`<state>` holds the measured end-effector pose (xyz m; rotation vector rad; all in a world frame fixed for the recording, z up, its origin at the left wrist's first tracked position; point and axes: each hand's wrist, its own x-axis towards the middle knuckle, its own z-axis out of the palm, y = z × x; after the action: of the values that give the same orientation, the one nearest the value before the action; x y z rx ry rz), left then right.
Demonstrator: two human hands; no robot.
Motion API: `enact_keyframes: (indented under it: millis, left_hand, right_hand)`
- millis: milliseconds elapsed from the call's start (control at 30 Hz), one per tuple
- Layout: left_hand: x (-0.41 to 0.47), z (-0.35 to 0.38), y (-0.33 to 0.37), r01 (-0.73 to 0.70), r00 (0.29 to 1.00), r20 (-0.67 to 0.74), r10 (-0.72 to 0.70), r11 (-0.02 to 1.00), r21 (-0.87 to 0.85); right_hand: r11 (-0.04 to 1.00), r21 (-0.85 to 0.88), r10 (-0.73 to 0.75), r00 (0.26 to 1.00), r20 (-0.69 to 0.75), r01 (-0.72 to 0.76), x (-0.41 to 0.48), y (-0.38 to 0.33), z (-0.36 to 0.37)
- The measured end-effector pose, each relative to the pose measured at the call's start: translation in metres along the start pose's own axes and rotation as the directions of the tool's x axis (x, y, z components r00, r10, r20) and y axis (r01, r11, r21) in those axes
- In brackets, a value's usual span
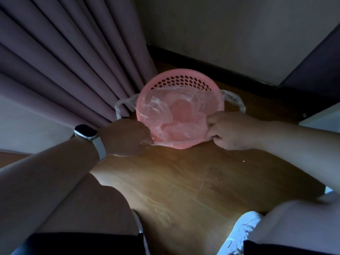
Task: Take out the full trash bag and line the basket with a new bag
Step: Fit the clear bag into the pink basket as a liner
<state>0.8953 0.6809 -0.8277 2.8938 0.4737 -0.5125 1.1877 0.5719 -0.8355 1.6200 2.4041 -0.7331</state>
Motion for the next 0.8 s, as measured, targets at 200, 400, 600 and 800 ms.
enact_keyframes:
  millis: [200, 400, 600, 800]
  left_hand:
    - [0.003, 0.0, 0.002, 0.237, 0.97, 0.082, -0.23, 0.968, -0.086]
    - [0.018, 0.0, 0.006, 0.311, 0.946, 0.064, -0.317, 0.946, 0.097]
    - [0.02, 0.002, 0.009, 0.295, 0.944, 0.087, -0.318, 0.932, 0.212]
    - [0.024, 0.012, 0.014, 0.298, 0.947, 0.015, -0.322, 0.892, 0.341]
  right_hand:
    - [0.999, -0.024, 0.045, 0.998, 0.049, -0.044, -0.004, -0.001, 0.002]
    - [0.994, -0.025, 0.101, 0.993, -0.059, -0.102, 0.005, -0.009, 0.008]
    - [0.991, -0.081, 0.095, 0.99, -0.107, -0.104, 0.006, -0.012, 0.015]
    - [0.98, -0.154, 0.092, 0.976, -0.199, -0.124, 0.011, -0.01, 0.028]
